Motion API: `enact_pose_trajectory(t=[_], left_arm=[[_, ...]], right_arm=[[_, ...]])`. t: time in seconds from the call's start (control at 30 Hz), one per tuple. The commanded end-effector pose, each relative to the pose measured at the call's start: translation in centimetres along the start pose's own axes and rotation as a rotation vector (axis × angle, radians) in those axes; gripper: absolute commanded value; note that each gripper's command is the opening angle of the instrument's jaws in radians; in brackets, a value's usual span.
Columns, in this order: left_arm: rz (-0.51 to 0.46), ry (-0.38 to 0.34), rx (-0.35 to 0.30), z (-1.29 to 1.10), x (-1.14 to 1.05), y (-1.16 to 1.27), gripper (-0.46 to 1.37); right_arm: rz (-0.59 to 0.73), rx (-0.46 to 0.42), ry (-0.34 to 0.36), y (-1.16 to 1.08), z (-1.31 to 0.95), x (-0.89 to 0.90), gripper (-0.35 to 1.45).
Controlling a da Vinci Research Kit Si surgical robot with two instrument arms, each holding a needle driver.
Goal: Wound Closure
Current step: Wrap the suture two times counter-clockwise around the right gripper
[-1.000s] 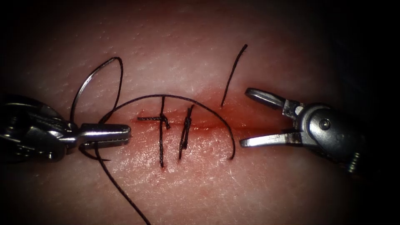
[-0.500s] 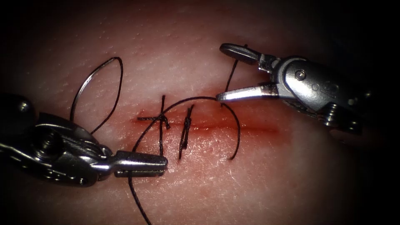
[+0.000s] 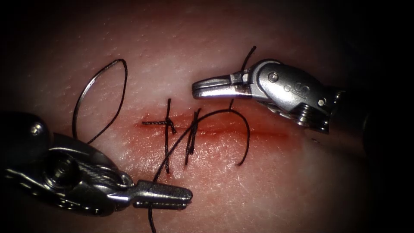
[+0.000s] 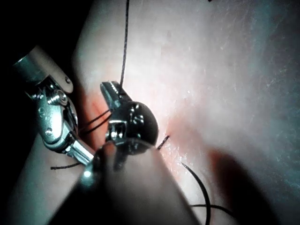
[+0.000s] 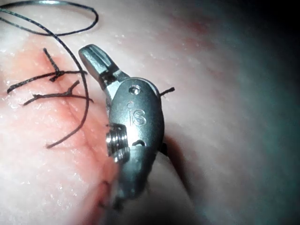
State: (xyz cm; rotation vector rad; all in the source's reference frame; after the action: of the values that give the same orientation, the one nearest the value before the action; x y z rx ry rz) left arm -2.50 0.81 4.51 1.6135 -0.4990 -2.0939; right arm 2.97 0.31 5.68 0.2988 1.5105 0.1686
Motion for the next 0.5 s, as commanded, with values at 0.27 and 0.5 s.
enact_pose_trajectory(t=[0.27, 0.5], left_arm=[[-0.004, 0.019, -0.006, 0.01, -0.16, -0.20, -0.35], [-0.018, 0.040, -0.010, 0.00, -0.49, -0.18, -0.35]], right_arm=[[0.011, 0.037, 0.015, -0.16, 0.05, -0.08, -0.35], [0.010, 0.044, 0.024, -0.24, 0.02, -0.03, -0.35]])
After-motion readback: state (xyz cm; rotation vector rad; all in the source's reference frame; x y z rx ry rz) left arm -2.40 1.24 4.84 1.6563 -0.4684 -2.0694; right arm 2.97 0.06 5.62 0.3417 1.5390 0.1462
